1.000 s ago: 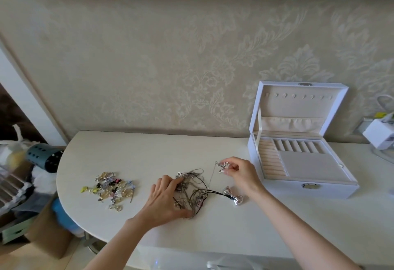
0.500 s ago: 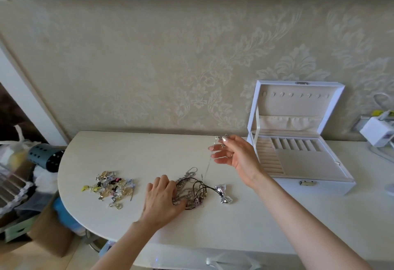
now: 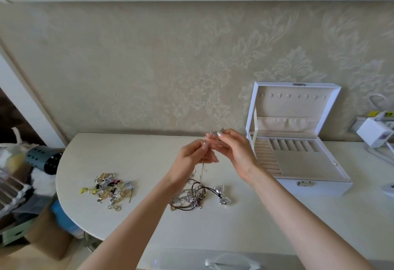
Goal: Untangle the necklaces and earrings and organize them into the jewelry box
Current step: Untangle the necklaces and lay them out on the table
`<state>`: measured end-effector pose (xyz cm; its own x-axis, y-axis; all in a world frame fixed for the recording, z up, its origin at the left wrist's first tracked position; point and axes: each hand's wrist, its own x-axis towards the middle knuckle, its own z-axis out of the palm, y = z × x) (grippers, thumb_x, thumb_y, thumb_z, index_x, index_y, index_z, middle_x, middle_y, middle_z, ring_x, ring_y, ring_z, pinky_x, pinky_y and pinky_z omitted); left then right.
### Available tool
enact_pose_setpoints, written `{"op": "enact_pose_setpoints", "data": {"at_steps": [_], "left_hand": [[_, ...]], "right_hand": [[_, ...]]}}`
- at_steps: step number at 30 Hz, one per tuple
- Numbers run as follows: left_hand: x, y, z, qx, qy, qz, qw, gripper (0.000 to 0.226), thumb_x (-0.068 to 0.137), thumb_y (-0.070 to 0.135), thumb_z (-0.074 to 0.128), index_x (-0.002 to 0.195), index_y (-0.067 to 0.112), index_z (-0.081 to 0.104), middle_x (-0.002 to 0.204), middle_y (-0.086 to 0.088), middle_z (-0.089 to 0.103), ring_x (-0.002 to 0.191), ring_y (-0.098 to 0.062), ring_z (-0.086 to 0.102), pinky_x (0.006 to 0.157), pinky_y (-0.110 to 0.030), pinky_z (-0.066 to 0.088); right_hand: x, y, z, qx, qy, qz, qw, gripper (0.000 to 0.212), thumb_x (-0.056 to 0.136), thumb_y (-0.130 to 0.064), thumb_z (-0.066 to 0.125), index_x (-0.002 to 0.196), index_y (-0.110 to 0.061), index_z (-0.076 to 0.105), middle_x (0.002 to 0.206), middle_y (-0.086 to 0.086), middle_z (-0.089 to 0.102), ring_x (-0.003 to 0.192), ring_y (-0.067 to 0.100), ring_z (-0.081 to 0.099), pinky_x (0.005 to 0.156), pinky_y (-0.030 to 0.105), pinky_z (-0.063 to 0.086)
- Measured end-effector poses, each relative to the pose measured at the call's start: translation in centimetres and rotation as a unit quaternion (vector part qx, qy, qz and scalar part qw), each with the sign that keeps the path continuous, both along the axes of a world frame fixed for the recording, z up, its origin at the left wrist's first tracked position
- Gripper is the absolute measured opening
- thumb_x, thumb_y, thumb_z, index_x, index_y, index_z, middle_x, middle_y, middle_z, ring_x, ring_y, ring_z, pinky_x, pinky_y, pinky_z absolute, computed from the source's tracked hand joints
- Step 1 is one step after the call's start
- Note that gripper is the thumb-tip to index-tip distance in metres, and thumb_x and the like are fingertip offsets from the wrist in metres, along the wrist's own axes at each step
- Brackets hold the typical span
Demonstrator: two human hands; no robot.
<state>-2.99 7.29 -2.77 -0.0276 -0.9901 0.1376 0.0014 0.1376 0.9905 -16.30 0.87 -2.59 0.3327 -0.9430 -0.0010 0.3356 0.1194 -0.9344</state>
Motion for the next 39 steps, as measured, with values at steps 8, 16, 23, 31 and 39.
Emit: {"op": "enact_pose_setpoints", "data": {"at_steps": [8, 16, 23, 31, 39], "left_hand": [[0.6, -1.1, 1.7, -0.017, 0.05, 0.013, 0.998, 0.025, 0.098, 0.013, 0.038, 0.094, 0.006, 0.062, 0.07, 0.0, 0.065, 0.065, -0.011, 0.06, 0.067, -0.023, 0.051], [1.6, -1.6, 3.4, -0.057, 0.082, 0.026, 0.995, 0.022, 0.097, 0.015, 0.041, 0.093, 0.009, 0.062, 0.069, 0.001, 0.062, 0.056, -0.011, 0.054, 0.053, -0.019, 0.045], [1.6, -2.4, 5.0, -0.087, 0.043, 0.037, 0.995, 0.022, 0.097, 0.018, 0.044, 0.1, 0.012, 0.065, 0.069, -0.001, 0.063, 0.05, -0.011, 0.05, 0.045, -0.018, 0.035], [2.7, -3.4, 2.9, -0.046, 0.015, 0.11, 0.993, 0.022, 0.097, 0.015, 0.046, 0.101, 0.01, 0.067, 0.062, 0.001, 0.061, 0.044, -0.007, 0.033, 0.043, -0.015, 0.024], [5.5, -5.3, -3.1, 0.085, -0.138, 0.171, 0.972, 0.028, 0.099, 0.015, 0.041, 0.081, 0.008, 0.061, 0.07, -0.003, 0.066, 0.064, -0.011, 0.058, 0.062, -0.016, 0.046]], "right_hand": [[-0.9, -0.6, -2.1, 0.063, -0.004, -0.048, 0.997, 0.01, 0.092, -0.002, 0.049, 0.092, 0.0, 0.059, 0.089, 0.013, 0.073, 0.088, 0.023, 0.069, 0.087, 0.033, 0.054], [-0.9, -1.7, -3.9, 0.088, 0.061, -0.119, 0.987, 0.007, 0.089, -0.007, 0.056, 0.083, -0.003, 0.057, 0.097, 0.016, 0.068, 0.101, 0.024, 0.066, 0.096, 0.034, 0.05], [-0.4, -0.4, -3.9, 0.109, 0.125, -0.006, 0.986, 0.011, 0.093, -0.019, 0.053, 0.092, -0.009, 0.058, 0.094, 0.014, 0.072, 0.076, 0.024, 0.067, 0.067, 0.03, 0.055], [1.5, 0.8, -4.2, 0.046, 0.178, 0.084, 0.979, 0.015, 0.092, -0.016, 0.057, 0.095, -0.003, 0.065, 0.086, 0.009, 0.068, 0.066, 0.018, 0.062, 0.06, 0.025, 0.054], [1.4, -2.1, -5.5, 0.066, 0.181, -0.079, 0.978, 0.011, 0.086, 0.004, 0.06, 0.094, 0.004, 0.066, 0.066, 0.011, 0.062, 0.052, 0.018, 0.06, 0.051, 0.024, 0.053]]}}
